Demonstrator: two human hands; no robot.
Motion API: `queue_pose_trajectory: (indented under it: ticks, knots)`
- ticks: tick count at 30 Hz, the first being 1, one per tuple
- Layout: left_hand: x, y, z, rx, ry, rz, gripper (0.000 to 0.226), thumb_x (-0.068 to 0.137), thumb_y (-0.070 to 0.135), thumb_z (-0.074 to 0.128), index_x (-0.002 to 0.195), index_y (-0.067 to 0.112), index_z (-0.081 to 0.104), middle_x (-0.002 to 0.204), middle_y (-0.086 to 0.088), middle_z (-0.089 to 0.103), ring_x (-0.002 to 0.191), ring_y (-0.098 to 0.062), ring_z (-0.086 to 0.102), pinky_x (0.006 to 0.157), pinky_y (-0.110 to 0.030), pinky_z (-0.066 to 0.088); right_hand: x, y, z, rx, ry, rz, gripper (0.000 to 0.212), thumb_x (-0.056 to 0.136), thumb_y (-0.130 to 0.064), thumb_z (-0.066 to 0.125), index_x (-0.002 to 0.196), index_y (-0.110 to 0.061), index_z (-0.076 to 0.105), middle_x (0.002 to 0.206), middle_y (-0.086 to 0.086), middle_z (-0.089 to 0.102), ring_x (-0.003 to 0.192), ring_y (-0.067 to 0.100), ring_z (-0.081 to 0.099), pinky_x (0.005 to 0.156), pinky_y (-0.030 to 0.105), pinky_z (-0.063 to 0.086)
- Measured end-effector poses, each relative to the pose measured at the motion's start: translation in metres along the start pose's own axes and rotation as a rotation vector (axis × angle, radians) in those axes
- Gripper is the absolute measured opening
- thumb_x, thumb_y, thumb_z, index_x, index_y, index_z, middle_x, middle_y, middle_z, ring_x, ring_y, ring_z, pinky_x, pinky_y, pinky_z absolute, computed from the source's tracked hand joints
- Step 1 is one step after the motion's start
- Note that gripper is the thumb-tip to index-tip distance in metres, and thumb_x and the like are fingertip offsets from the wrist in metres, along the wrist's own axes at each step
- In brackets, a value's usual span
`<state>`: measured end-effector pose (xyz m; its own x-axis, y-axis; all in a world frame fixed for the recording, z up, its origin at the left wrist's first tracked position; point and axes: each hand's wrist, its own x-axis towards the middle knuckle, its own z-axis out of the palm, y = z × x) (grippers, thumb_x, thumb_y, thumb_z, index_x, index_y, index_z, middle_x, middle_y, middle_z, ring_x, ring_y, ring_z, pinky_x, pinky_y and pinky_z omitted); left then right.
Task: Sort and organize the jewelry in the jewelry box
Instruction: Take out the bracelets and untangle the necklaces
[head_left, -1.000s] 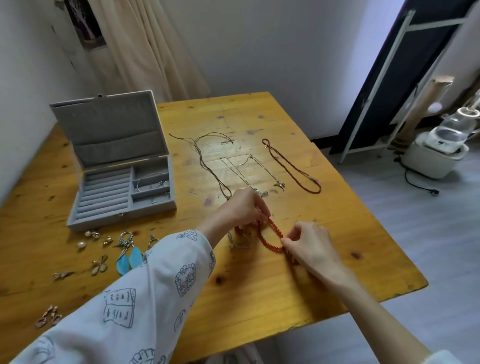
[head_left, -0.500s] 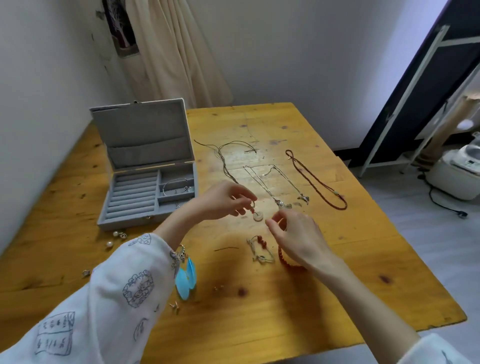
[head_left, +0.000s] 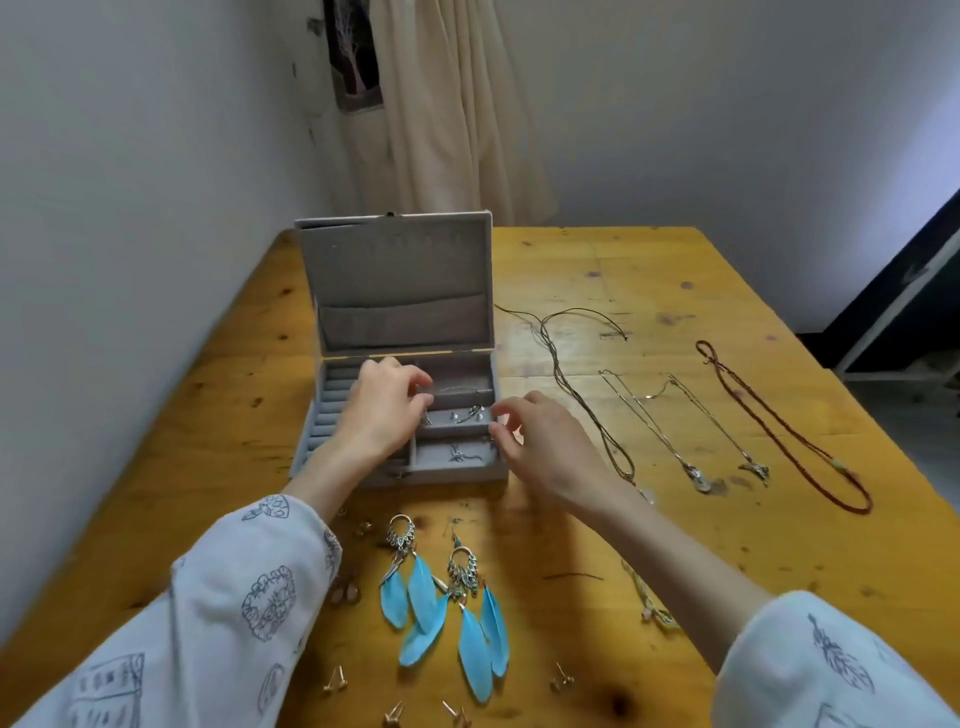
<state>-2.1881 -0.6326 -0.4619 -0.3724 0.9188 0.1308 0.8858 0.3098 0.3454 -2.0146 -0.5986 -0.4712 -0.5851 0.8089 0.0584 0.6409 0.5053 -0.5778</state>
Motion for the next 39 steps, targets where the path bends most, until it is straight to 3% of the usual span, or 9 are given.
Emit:
queue_pose_trajectory:
  ticks: [3,6,11,15,17,20,22,27,39]
  knots:
    - [0.01,-0.006,0.009,0.155,-0.052,0.008,0.036,0.089,0.033,0.056,0.12,0.016,0.059,0.121,-0.009,0.051,0.118,-0.025,0.038,0.096,-0.036,0.036,0.013,0.002,0.013,-0.064,-0.024,0.011,0.036,0.094,-0.03,0.047,0.128,-0.018,0.052,0.116,0.006,0.052,0.108,0.021,0.05,0.093,0.033,0.045]
    - [0.014,-0.009,0.017,0.145,-0.009,0.032,0.03,0.088,0.032,0.058,0.113,0.016,0.064,0.116,-0.008,0.05,0.114,-0.023,0.039,0.093,-0.034,0.038,0.015,0.008,0.019,-0.062,-0.027,0.004,0.036,0.093,-0.028,0.048,0.128,-0.019,0.052,0.112,0.004,0.051,0.106,0.02,0.049,0.09,0.031,0.044]
    - [0.014,-0.019,0.015,-0.123,0.102,0.083,0.018,0.087,0.021,0.06,0.1,0.013,0.07,0.103,-0.006,0.058,0.102,-0.018,0.051,0.084,-0.026,0.042,0.022,0.01,0.02,0.04,0.116,-0.011,0.042,0.091,-0.027,0.054,0.131,-0.019,0.046,0.111,0.005,0.05,0.104,0.019,0.049,0.085,0.023,0.038]
    - [0.014,-0.007,-0.014,-0.389,-0.033,0.162,0.013,0.087,0.019,0.061,0.095,0.015,0.07,0.085,0.002,0.068,0.077,-0.006,0.063,0.072,-0.017,0.05,0.035,0.0,0.007,0.272,0.115,0.025,0.05,0.092,-0.025,0.052,0.139,-0.018,0.036,0.132,0.004,0.049,0.123,0.017,0.043,0.103,0.032,0.037]
    - [0.012,0.003,-0.03,-0.46,-0.106,0.201,0.012,0.088,0.019,0.06,0.095,0.015,0.067,0.076,0.004,0.068,0.068,-0.004,0.065,0.063,-0.013,0.051,0.034,-0.007,-0.002,0.494,0.004,0.059,0.04,0.094,-0.023,0.049,0.134,-0.017,0.045,0.129,0.001,0.055,0.122,0.013,0.048,0.105,0.035,0.038]
    - [0.007,0.017,-0.049,-0.56,-0.105,0.233,0.009,0.088,0.019,0.058,0.093,0.017,0.065,0.072,0.0,0.067,0.064,-0.007,0.065,0.058,-0.014,0.05,0.021,-0.011,-0.01,0.796,-0.104,0.097,0.021,0.094,-0.021,0.051,0.104,-0.014,0.067,0.103,0.003,0.07,0.102,0.013,0.063,0.099,0.035,0.046]
    - [0.003,0.026,-0.062,-0.661,-0.12,0.209,0.01,0.089,0.018,0.058,0.093,0.014,0.065,0.07,-0.006,0.066,0.061,-0.014,0.066,0.054,-0.017,0.051,0.008,-0.012,-0.017,0.978,-0.155,0.109,0.018,0.092,-0.019,0.053,0.089,-0.01,0.069,0.092,0.008,0.072,0.097,0.019,0.066,0.098,0.035,0.047]
    - [-0.01,0.044,-0.082,-0.783,-0.16,0.173,0.015,0.089,0.017,0.057,0.094,0.007,0.066,0.064,-0.009,0.06,0.051,-0.019,0.062,0.047,-0.02,0.05,-0.022,-0.022,-0.044,1.44,-0.292,0.114,0.018,0.084,-0.016,0.053,0.077,-0.006,0.066,0.087,0.015,0.071,0.095,0.03,0.068,0.092,0.036,0.052]
    - [-0.039,0.078,-0.1,-0.843,-0.262,0.172,0.011,0.085,0.02,0.06,0.09,0.014,0.068,0.051,0.003,0.052,0.046,-0.008,0.05,0.045,-0.016,0.044,-0.064,-0.027,-0.068,1.514,-0.282,0.094,0.018,0.078,-0.017,0.057,0.081,-0.003,0.068,0.085,0.016,0.071,0.084,0.026,0.069,0.081,0.036,0.057]
